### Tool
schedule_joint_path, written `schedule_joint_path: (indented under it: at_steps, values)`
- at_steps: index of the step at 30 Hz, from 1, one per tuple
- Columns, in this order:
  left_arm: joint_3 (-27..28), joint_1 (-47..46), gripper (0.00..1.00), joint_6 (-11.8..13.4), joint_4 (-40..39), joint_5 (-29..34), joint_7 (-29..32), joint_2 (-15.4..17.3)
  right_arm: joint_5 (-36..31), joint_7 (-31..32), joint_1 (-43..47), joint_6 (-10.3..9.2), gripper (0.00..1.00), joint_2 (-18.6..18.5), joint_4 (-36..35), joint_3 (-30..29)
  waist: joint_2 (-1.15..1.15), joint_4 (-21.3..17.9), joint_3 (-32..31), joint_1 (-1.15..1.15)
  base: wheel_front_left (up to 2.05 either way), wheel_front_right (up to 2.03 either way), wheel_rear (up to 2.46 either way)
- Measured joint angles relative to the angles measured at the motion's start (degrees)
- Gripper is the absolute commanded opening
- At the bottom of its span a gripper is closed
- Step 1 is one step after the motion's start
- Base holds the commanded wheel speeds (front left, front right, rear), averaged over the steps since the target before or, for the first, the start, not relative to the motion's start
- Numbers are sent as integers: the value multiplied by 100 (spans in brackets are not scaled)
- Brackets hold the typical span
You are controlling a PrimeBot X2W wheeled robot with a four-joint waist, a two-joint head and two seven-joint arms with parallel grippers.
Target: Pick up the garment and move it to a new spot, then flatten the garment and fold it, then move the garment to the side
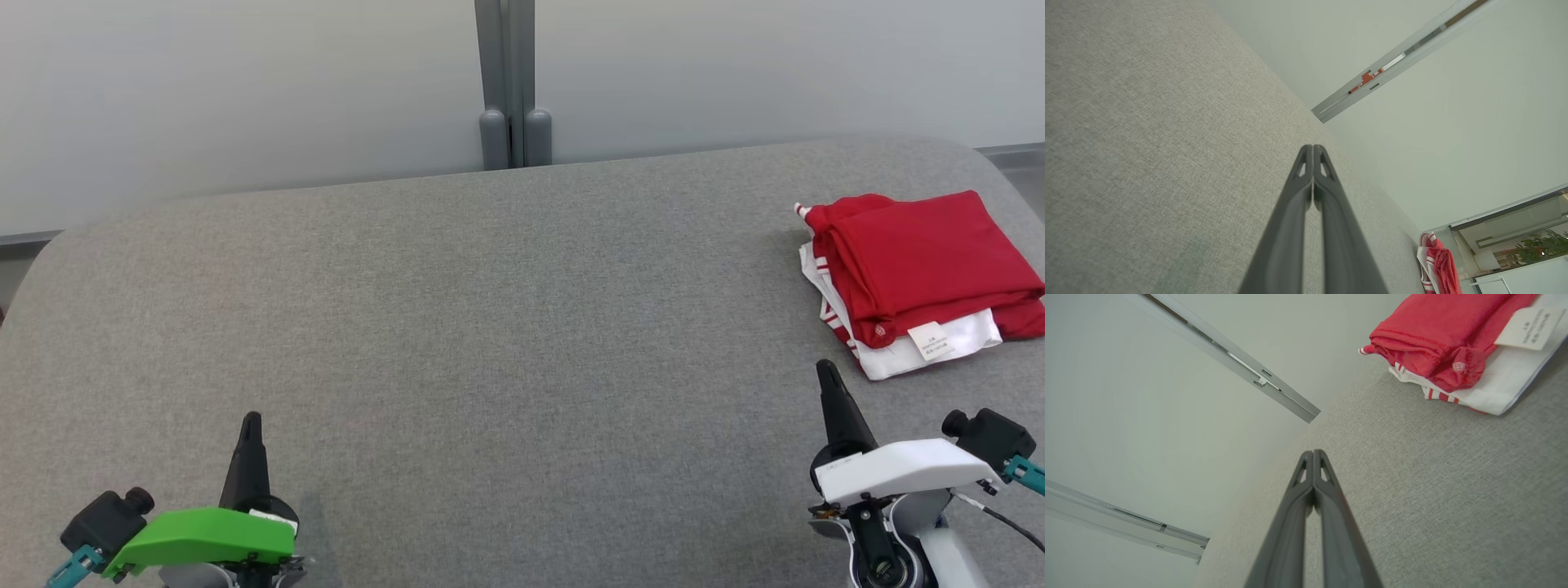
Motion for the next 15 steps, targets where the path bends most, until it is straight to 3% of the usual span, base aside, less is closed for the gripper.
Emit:
schedule_joint_path:
  at_steps: [15]
  values:
    - [162, -90, 0, -49, 0, -867, 271, 1, 976, 253, -19, -1, 0, -2, -23, -131, 0, 20, 12, 0, 0, 0, 0]
